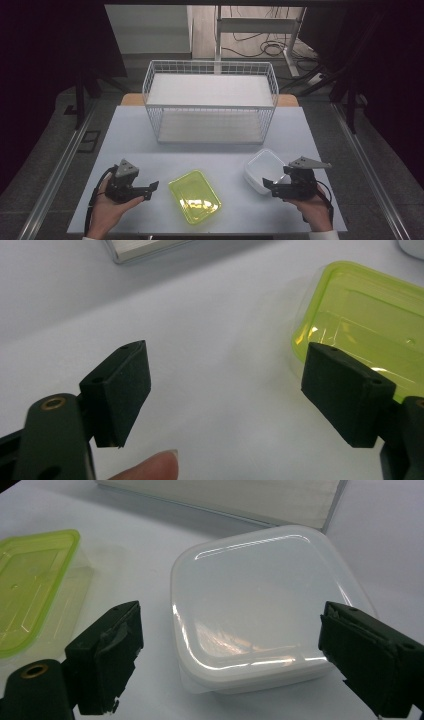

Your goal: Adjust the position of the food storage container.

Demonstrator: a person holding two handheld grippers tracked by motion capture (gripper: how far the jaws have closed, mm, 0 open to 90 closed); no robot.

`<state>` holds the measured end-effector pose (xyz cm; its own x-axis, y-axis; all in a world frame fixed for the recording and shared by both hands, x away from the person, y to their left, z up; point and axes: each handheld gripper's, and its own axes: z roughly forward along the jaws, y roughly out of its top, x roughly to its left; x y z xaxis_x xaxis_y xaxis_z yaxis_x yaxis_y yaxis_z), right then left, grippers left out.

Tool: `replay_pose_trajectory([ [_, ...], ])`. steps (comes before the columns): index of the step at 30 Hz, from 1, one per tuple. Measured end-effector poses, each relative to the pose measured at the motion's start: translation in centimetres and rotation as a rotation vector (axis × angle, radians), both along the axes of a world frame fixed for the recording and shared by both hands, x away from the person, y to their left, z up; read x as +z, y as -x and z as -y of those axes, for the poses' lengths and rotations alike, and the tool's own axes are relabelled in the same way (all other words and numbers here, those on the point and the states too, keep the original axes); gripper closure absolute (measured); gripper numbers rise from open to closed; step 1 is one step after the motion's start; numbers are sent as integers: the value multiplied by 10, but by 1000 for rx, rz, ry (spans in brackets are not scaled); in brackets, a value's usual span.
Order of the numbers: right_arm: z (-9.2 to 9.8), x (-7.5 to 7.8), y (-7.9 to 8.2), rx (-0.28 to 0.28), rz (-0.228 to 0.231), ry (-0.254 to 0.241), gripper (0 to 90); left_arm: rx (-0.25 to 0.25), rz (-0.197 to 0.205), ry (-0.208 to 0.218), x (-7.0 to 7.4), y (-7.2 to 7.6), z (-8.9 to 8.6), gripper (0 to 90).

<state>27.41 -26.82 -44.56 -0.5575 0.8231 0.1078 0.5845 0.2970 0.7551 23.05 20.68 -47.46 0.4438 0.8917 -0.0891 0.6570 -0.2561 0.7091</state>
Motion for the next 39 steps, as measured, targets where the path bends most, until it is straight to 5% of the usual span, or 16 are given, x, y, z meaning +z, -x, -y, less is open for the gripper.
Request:
replay_pose_trajectory([
  [13, 0, 1, 2, 12, 15, -22, 130, -2, 23, 39, 7, 4, 0, 194],
  [28, -9, 2, 2, 48, 11, -3, 139, -79, 8, 15, 11, 10, 10, 201],
  [39, -24, 9, 7, 97, 12, 18, 157, -82, 4, 20, 14, 13, 8, 206],
])
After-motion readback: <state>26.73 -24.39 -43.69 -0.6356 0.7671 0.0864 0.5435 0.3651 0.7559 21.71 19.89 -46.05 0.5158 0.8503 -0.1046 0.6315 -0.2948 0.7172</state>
